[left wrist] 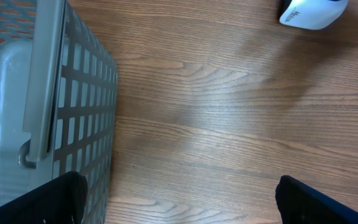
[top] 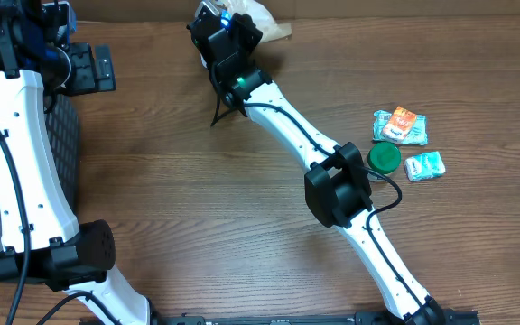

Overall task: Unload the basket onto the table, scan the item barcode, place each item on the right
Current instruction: 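Carry the bag right with the right gripper beside the jar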

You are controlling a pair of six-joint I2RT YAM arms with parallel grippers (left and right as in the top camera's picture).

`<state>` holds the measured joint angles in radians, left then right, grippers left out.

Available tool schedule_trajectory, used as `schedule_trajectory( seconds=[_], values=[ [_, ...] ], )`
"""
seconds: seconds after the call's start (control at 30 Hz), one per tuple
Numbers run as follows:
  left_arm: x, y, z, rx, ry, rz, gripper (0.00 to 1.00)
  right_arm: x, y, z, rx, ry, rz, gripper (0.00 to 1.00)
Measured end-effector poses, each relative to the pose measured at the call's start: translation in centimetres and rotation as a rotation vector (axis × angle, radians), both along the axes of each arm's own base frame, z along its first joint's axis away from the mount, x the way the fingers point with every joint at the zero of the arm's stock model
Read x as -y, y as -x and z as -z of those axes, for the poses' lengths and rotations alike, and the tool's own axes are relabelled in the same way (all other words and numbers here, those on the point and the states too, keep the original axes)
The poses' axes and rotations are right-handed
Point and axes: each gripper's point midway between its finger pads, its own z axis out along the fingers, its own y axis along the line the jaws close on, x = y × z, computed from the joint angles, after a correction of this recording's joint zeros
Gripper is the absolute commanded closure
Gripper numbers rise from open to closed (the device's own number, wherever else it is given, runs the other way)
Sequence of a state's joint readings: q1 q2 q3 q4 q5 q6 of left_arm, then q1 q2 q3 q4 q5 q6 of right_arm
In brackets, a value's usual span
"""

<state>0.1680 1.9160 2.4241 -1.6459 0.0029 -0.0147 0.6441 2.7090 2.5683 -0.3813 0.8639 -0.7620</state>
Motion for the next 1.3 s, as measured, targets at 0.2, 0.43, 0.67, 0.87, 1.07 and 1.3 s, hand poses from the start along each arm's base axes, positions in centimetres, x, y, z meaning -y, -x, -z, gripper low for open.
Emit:
schedule_trajectory(
  seconds=[0.2,0.43,0.67,0.87,1.07,1.3],
  values=[
    [0.0,0.0,0.0,0.0,0.0,0.0,0.01,0.0,2.2,0.8,-0.131,-0.06,-0.014,0.96],
    [0.0,0.0,0.0,0.0,0.0,0.0,0.0,2.2,7.7,-9.2,-0.209,-0.364,-0.008,0.96],
    [0.0,0.0,0.0,0.0,0.0,0.0,0.0,13.9,16.5,-19.9,-0.24,-0.588,0.195,0.96],
    [0.0,0.0,0.0,0.0,0.0,0.0,0.01,22.6,20.8,-18.1,-0.362,-0.622,0.475,0.96],
    [0.0,0.0,0.0,0.0,0.0,0.0,0.0,26.6,20.4,-11.6,-0.555,-0.699,0.647,0.96],
    [0.0,0.0,0.0,0.0,0.0,0.0,0.0,30.6,21.2,-4.1,-0.742,-0.73,0.801,0.96]
  ],
)
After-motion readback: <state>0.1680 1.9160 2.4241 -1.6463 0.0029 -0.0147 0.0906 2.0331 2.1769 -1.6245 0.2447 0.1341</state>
